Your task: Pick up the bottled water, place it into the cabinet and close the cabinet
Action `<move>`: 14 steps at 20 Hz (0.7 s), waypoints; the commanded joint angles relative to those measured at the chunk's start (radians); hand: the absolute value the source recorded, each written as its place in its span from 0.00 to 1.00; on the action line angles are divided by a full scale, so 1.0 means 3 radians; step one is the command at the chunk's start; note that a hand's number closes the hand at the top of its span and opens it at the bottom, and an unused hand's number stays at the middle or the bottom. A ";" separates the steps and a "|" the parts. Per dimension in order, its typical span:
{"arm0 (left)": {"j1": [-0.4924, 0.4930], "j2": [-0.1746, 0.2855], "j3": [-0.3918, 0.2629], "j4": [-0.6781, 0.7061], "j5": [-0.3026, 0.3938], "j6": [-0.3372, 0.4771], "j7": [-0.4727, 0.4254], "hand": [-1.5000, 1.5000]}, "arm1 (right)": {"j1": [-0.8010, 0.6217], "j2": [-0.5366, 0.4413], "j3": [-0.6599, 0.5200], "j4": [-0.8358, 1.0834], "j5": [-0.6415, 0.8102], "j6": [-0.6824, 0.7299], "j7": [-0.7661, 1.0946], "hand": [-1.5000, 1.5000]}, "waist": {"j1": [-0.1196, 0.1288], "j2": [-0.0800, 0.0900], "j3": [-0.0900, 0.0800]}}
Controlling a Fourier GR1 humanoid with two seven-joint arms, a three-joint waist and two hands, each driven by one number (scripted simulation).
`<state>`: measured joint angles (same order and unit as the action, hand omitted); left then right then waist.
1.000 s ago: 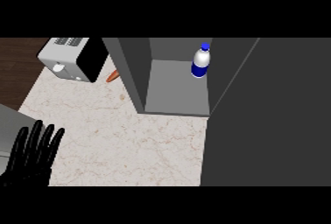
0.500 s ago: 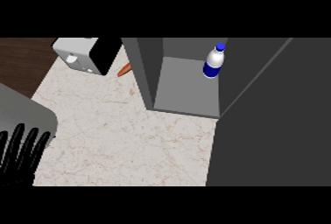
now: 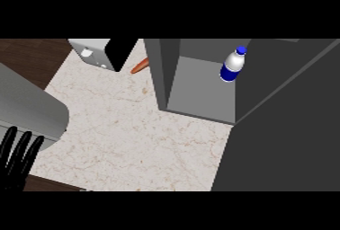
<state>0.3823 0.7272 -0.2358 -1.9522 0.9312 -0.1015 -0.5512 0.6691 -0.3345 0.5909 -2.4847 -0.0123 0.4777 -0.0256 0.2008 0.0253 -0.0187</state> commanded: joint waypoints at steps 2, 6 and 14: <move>-0.0027 0.0082 0.0047 0.0022 0.0045 -0.0103 0.0046 0.00 | -0.0423 -0.0062 0.0510 -0.0018 0.0126 0.0233 0.0393 1.00 | 0.0124 0.0044 -0.0019; -0.0052 0.0108 0.0088 0.0020 0.0048 -0.0141 0.0034 0.00 | -0.0753 -0.0238 0.0375 -0.0037 0.0176 0.0382 0.0422 0.00 | 0.0254 0.0022 -0.0031; -0.0036 0.0152 0.0138 0.0102 0.0089 -0.0208 0.0053 0.00 | -0.1115 -0.0163 0.0390 0.0009 0.0042 0.0302 0.0676 1.00 | 0.0198 0.0013 -0.0042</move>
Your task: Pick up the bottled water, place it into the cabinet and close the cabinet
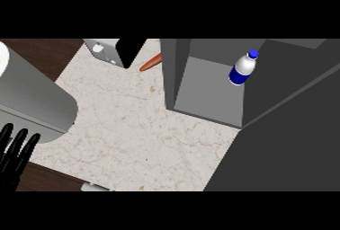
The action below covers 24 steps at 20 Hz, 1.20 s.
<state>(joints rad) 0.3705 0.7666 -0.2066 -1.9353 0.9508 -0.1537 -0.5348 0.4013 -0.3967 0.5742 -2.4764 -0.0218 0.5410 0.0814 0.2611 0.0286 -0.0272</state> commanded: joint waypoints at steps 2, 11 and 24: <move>-0.0032 0.0052 0.0080 0.0045 0.0053 -0.0033 0.0027 0.00 | -0.0349 0.0014 0.0426 0.0002 0.0085 0.0137 0.0369 1.00 | -0.0001 0.0007 -0.0013; -0.0043 0.0059 0.0116 0.0094 0.0102 -0.0116 0.0016 0.00 | -0.0564 0.0210 0.0357 0.0149 -0.0107 0.0046 0.0487 1.00 | -0.0040 0.0051 -0.0007; -0.0068 0.0117 0.0173 0.0107 0.0143 -0.0215 0.0035 0.00 | -0.0550 0.0331 0.0298 0.0456 -0.0752 0.0102 0.0465 1.00 | 0.0075 0.0125 0.0009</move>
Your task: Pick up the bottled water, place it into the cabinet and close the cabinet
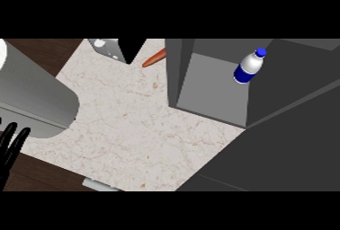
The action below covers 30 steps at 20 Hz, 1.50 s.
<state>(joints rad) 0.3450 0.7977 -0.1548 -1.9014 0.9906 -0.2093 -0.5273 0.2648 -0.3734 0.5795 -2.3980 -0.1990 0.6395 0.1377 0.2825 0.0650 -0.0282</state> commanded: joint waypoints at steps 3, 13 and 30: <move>-0.0025 -0.0008 0.0024 0.0051 0.0032 -0.0037 -0.0004 0.00 | -0.0245 0.0354 0.0164 0.0313 -0.0204 -0.0333 0.0373 1.00 | -0.0032 0.0018 0.0007; -0.0033 0.0034 0.0093 0.0112 0.0070 -0.0079 0.0014 0.00 | -0.1388 0.0601 -0.0198 0.0968 -0.0034 -0.0483 0.1042 1.00 | -0.0043 -0.0061 0.0021; 0.0101 -0.0025 0.0172 0.0370 0.0099 -0.0207 -0.0054 0.00 | -0.3612 0.1240 -0.0814 0.3110 0.0149 -0.1543 0.1436 1.00 | -0.0237 -0.0102 0.0071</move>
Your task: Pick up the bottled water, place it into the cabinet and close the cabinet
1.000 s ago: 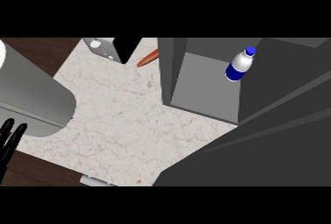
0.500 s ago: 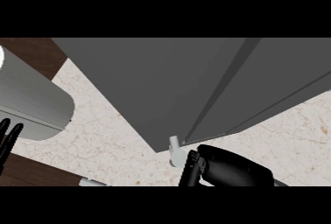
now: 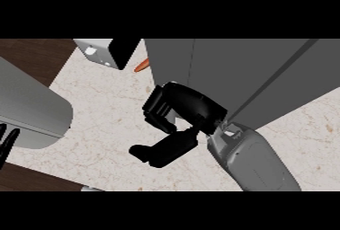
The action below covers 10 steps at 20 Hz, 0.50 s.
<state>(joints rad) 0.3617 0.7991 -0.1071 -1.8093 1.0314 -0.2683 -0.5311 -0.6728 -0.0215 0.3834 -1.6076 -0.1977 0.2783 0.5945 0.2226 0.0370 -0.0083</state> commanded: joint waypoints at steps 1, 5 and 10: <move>0.0012 -0.0008 0.0056 0.0062 0.0006 -0.0014 -0.0028 0.00 | -0.0630 0.0068 -0.0183 0.0578 0.0134 -0.0490 -0.0092 1.00 | -0.0057 -0.0015 0.0006; 0.0108 -0.0075 0.0001 0.0007 -0.0032 -0.0051 -0.0078 0.00 | -0.0992 0.0070 -0.0448 0.1095 0.0169 -0.0895 -0.0272 1.00 | -0.0056 -0.0001 0.0010; 0.0112 0.0014 0.0157 0.0037 0.0061 -0.0124 -0.0062 0.00 | -0.1244 0.0072 -0.0527 0.1590 0.0130 -0.1205 -0.0546 1.00 | -0.0128 0.0004 0.0018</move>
<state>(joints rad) 0.3867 0.7918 -0.0804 -1.7949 1.0362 -0.2917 -0.5512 -0.9202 0.0007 0.3237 -1.2933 -0.1840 0.0157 0.5093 0.1885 0.0249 -0.0012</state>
